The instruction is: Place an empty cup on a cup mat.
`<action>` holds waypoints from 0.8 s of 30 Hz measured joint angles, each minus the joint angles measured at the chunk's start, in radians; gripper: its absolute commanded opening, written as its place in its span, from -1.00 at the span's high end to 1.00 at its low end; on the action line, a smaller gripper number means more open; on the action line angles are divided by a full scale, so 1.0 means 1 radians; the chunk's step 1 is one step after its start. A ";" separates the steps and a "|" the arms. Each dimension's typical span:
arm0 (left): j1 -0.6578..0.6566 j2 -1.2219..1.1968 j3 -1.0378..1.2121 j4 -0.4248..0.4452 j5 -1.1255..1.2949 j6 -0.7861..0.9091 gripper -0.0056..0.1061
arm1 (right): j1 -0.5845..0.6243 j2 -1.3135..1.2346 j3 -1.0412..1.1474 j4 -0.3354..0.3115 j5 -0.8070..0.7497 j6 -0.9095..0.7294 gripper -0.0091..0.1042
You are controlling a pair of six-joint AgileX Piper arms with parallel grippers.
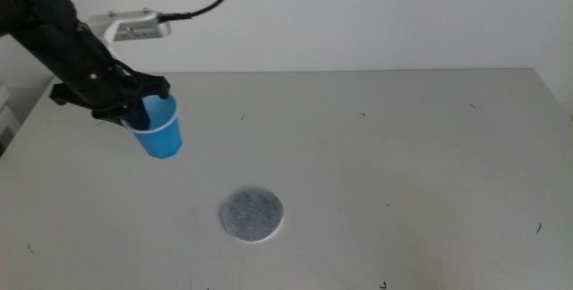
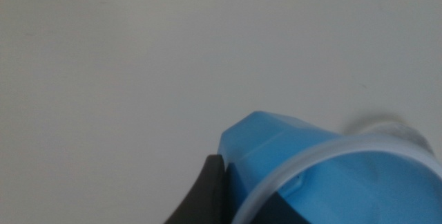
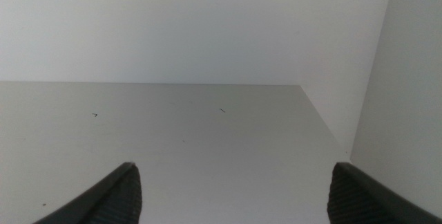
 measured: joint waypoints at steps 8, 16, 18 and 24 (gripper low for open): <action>-0.219 -0.014 0.099 -0.001 -0.097 -0.063 0.89 | 0.000 0.000 0.000 0.000 0.000 0.000 -0.82; -0.343 -0.007 0.165 -0.001 -0.198 -0.092 0.89 | 0.000 0.000 0.000 0.000 0.000 0.000 -0.82; -0.356 0.006 0.166 -0.001 -0.203 -0.098 0.89 | 0.000 0.000 0.000 0.000 0.000 0.000 -0.82; -0.365 0.066 0.167 -0.013 -0.203 -0.109 0.89 | 0.000 0.000 0.000 0.000 0.000 0.000 -0.82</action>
